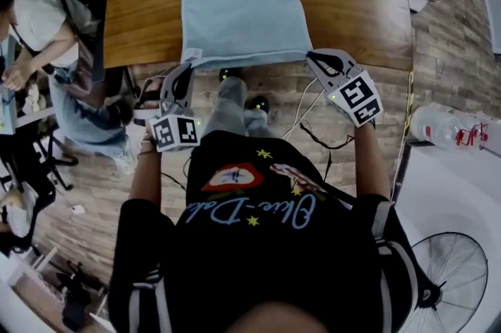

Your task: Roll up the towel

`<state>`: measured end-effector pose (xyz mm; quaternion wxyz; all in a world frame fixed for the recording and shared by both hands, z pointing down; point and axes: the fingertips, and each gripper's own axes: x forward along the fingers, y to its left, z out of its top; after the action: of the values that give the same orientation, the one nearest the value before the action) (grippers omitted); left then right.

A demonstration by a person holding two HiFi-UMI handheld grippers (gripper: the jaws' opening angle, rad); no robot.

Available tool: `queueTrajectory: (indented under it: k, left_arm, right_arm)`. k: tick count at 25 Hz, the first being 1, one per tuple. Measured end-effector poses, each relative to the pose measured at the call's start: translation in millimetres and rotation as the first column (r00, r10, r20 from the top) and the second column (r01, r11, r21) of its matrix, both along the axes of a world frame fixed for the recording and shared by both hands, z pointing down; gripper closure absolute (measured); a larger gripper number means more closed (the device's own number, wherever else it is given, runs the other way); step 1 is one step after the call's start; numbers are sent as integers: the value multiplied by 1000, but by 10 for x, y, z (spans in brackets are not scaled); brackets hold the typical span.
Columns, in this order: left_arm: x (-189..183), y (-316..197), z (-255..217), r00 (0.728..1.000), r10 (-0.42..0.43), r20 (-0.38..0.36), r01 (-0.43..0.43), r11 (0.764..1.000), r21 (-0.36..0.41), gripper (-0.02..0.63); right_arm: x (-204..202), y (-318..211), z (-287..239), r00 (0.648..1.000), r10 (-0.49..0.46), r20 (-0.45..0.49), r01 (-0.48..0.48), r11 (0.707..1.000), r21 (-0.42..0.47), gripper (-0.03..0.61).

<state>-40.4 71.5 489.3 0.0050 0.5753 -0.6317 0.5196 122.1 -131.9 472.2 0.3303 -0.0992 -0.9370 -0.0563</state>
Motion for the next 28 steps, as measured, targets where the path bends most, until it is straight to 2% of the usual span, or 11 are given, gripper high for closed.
queueTrajectory:
  k: [5, 9, 14, 24, 28]
  left_arm:
    - [-15, -99, 13, 996, 8, -87, -7, 1000, 14, 603]
    - [0, -96, -23, 985, 16, -171, -16, 1000, -4, 603]
    - [-7, -57, -31, 971, 38, -237, -40, 999, -3, 603]
    - [-283, -265, -162, 966, 23, -256, -22, 1000, 5, 603]
    - [-443, -341, -181, 966, -4, -258, 5, 1000, 6, 603]
  right_arm:
    - [-26, -46, -20, 1000, 22, -1, -22, 999, -24, 569]
    - [-2, -48, -2, 1000, 26, -14, -27, 998, -51, 569]
    - [0, -98, -15, 997, 72, 2, -72, 992, -105, 569]
    - [-135, -259, -98, 991, 132, 20, -125, 969, -215, 568]
    - [-258, -332, -132, 989, 146, 23, -137, 966, -219, 569]
